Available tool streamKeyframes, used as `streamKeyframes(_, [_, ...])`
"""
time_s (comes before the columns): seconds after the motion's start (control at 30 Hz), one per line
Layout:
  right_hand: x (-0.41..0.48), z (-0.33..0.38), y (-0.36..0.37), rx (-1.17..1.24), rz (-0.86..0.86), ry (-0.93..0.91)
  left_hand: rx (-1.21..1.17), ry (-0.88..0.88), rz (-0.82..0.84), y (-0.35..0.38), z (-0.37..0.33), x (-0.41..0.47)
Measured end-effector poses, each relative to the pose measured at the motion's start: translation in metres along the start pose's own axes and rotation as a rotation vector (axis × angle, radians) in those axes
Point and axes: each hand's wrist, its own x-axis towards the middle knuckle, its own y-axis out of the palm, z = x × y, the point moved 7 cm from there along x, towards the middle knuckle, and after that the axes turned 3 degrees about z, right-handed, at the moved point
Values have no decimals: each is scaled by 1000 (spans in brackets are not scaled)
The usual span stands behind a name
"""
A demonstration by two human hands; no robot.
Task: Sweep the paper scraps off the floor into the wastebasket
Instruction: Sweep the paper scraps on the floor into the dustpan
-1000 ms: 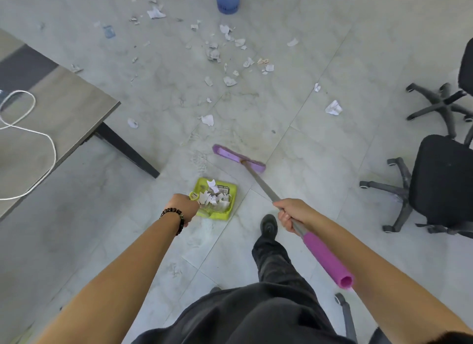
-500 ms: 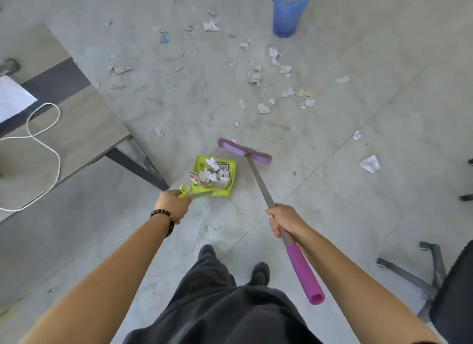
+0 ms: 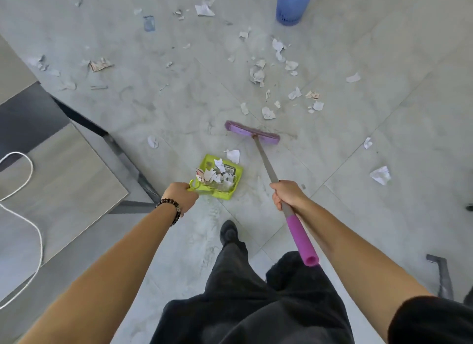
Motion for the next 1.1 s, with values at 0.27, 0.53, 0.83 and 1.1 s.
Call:
streamKeyframes(0.27, [69,70,20,21,17,135,89,-29,-34,-27,-42,45])
streamKeyframes(0.53, [17,49,13,-371,200,239,141,-100,-65,-33,-62,50])
streamKeyframes(0.83, [-12,106,-70,-67,462,459,41,-168,-208,-3,-62,-10])
streamKeyframes(1.1, [17,165,-35,-491,479,88,-414,-311,-426,3,-12,-43])
